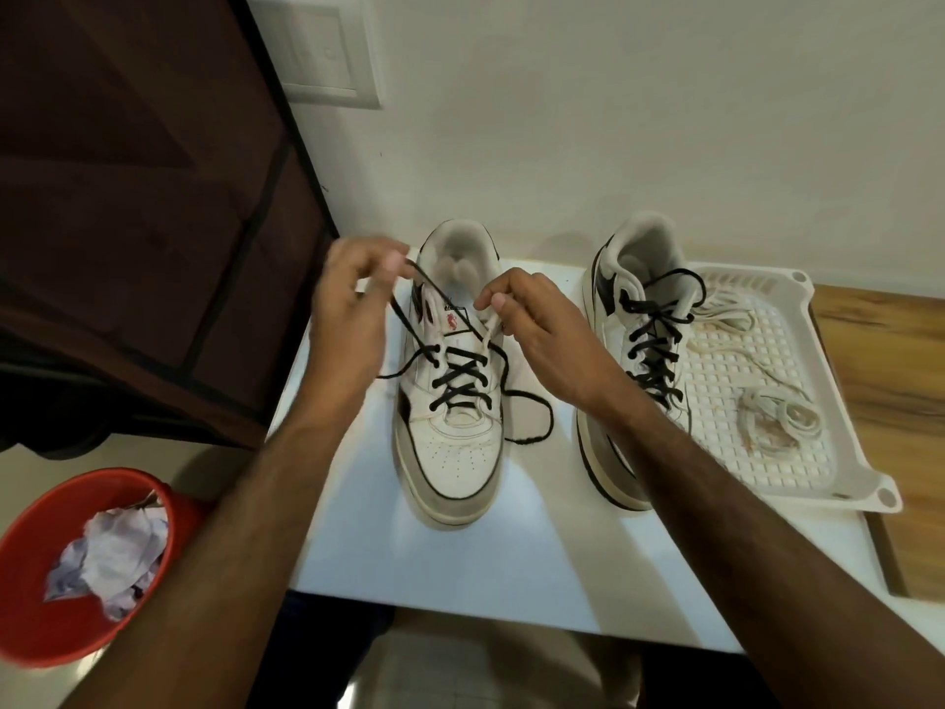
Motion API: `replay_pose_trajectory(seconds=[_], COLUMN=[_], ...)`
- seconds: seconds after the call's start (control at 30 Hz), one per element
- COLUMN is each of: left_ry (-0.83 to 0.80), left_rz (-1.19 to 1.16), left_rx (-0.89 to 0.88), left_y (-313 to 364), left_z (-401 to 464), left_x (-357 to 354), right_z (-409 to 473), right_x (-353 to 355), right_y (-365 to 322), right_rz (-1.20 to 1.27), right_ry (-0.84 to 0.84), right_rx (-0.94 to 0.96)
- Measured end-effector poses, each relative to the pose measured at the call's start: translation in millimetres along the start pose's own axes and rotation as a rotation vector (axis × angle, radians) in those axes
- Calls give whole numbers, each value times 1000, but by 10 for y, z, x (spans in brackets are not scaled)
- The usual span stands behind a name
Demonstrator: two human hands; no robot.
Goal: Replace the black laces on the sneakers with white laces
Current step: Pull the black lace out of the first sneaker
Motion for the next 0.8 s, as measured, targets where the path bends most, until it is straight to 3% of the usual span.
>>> replay_pose_trajectory(seconds=[0.1, 0.17, 0.3, 0.4, 0.57, 0.67, 0.8], left_ry=[83, -5, -270, -428, -480, -388, -91], left_rz=[-585, -658, -21, 522, 795, 668, 20], left_rx=[240, 258, 11, -286, -522, -423, -72], left_y=[49, 121, 208, 138, 97, 73, 68], left_z=[26, 5, -86, -156, -155, -148, -33], left_x=[118, 101, -43, -116, -174, -174, -80], right_z=[-1, 4, 17, 14, 11, 14, 13], right_x=[12, 5, -9, -15, -27, -23, -8], right_y=[4, 13, 31, 29, 36, 30, 29], right_rz=[4, 11, 21, 20, 27, 29, 33], right_ry=[-3, -3, 2, 1, 4, 2, -13], right_rx=[-3, -8, -8, -4, -6, -10, -16])
Point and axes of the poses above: each hand's wrist, its own z-axis towards the middle knuckle, its own x-axis out of the back of the hand, y = z × x, the point moved 2 cm from there along z, towards the middle knuckle
